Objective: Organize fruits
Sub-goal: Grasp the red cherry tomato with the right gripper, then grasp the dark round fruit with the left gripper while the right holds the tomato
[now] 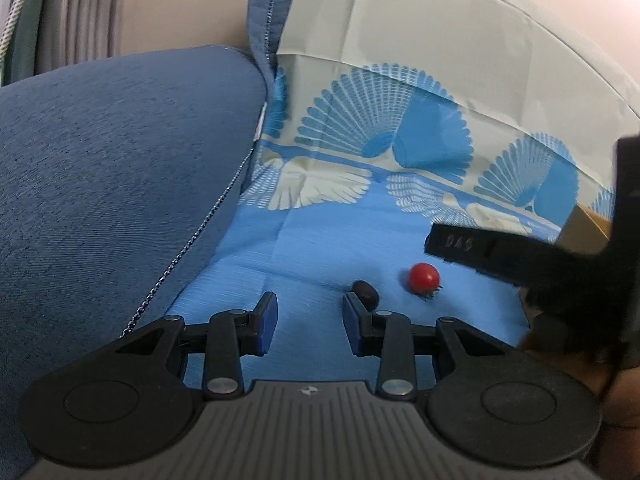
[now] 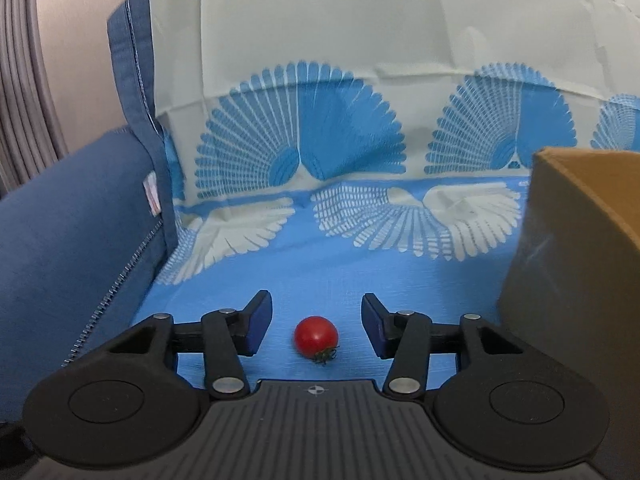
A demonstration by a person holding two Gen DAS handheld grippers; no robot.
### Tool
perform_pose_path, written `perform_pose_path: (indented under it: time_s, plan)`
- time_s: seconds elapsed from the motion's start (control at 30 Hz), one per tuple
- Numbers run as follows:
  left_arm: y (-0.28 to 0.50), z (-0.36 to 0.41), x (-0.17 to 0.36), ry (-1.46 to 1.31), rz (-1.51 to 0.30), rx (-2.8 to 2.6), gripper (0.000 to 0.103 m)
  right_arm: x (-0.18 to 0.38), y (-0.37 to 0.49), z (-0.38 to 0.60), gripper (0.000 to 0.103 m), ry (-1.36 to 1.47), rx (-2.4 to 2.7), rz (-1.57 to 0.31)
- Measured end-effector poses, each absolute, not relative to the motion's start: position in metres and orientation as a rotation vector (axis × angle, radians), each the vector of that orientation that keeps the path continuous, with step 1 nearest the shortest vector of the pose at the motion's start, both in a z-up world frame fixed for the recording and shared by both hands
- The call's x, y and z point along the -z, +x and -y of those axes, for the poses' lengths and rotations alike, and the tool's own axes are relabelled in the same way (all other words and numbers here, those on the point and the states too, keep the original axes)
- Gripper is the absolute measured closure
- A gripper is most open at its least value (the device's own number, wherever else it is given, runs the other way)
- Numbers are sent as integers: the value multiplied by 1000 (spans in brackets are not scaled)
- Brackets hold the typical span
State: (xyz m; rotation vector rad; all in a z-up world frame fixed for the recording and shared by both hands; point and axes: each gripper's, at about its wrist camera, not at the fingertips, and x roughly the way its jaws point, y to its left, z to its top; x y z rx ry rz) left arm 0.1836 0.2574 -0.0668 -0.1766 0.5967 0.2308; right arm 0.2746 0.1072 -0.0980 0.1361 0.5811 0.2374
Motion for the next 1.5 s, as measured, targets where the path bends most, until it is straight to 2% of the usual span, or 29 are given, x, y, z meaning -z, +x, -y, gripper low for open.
perform_pose_path:
  time_s: [0.23,0.27,0.3,0.33,0.63,1.03,1.23,1.27,1.33,1.5]
  plan:
    - [185,-258,65,-180,-593,-236,63,120,294,-119,51,119,-247,-654]
    - [185,-258,65,-183,-593,-237,63,123,295,-121,55,98,-248,-664]
    - [185,-259,65,-187,-593,-239,63,125,297,-123,66,78,-247,-672]
    - [185,-260,65,-189,-592,-241,63,127,297,-124,72,69,-251,-678]
    - [183,-263,63,-200,-590,-262,63,109,279,-108,72,67,-246,-642]
    - [187,-272,67,-247,-623,-253,63,65,170,-78,72,-26,-370,-710]
    - [194,-273,70,-284,-632,-217,62,73,161,-83,72,-60,-379,-782]
    - [196,-272,71,-283,-633,-207,61,77,164,-85,72,-66,-369,-801]
    - [198,-268,71,-271,-633,-193,47,85,170,-88,72,-62,-350,-843]
    - [210,-263,77,-261,-633,-182,45,95,176,-92,72,-59,-347,-912]
